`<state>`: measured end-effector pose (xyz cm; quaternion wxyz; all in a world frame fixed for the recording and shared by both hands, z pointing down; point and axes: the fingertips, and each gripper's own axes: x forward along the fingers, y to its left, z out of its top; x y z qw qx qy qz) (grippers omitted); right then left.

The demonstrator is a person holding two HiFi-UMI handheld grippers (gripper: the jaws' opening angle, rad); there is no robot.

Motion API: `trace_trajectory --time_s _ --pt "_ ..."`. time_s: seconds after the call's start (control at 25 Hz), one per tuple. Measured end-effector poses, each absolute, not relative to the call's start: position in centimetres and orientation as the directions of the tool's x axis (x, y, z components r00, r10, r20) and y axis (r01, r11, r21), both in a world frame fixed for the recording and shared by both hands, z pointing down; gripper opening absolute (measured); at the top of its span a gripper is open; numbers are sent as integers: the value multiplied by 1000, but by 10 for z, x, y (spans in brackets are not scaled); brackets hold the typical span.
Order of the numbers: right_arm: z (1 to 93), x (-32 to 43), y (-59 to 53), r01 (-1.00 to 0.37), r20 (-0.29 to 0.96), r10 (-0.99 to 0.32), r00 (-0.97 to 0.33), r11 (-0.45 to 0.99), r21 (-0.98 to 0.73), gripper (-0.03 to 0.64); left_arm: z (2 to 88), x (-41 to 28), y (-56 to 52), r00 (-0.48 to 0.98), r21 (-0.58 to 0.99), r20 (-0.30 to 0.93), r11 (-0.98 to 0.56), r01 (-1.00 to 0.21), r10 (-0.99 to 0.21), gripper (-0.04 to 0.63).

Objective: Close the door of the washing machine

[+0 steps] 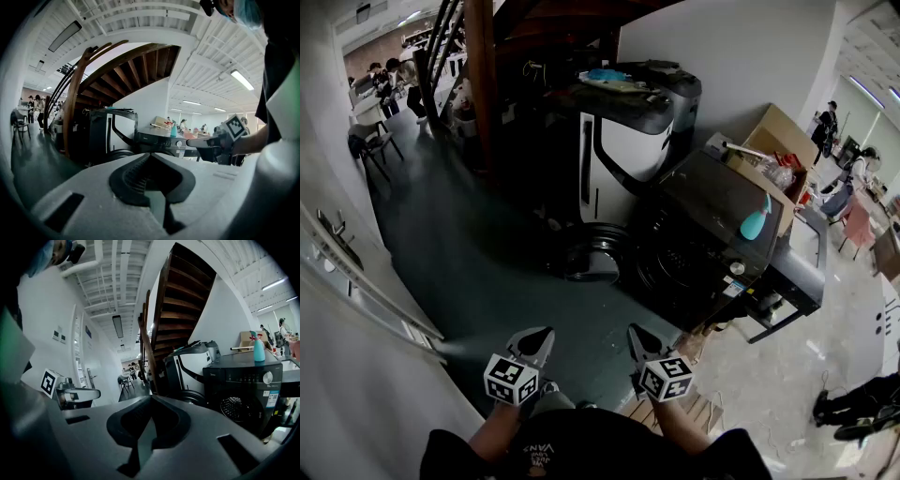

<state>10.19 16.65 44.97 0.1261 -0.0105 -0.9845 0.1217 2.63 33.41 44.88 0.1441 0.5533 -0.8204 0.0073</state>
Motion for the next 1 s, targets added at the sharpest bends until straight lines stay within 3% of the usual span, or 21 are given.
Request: trace_trajectory --time_s 0.28,0.4,0.44,0.52,0.68,1.0 --pt "447 92 157 -5 176 48 -983 959 -284 -2 454 14 326 -351 171 226 392 -904 -909 11" --pt "446 82 154 3 161 54 -985 954 -300 47 457 1 320 -334 208 229 381 -901 -914 239" --pt "447 78 153 1 162 53 -985 953 -303 80 459 -5 319 -330 215 233 379 -900 -915 255" --pt "448 68 150 -2 159 51 -986 948 -318 147 464 -18 315 -321 225 241 374 -900 -916 276" --pt "451 39 143 -8 157 48 -986 941 -337 205 476 -53 301 -278 259 253 342 -903 -927 321" --pt "458 -38 122 -119 193 -54 -980 933 -341 222 483 -148 270 -149 280 279 229 -932 -949 334"
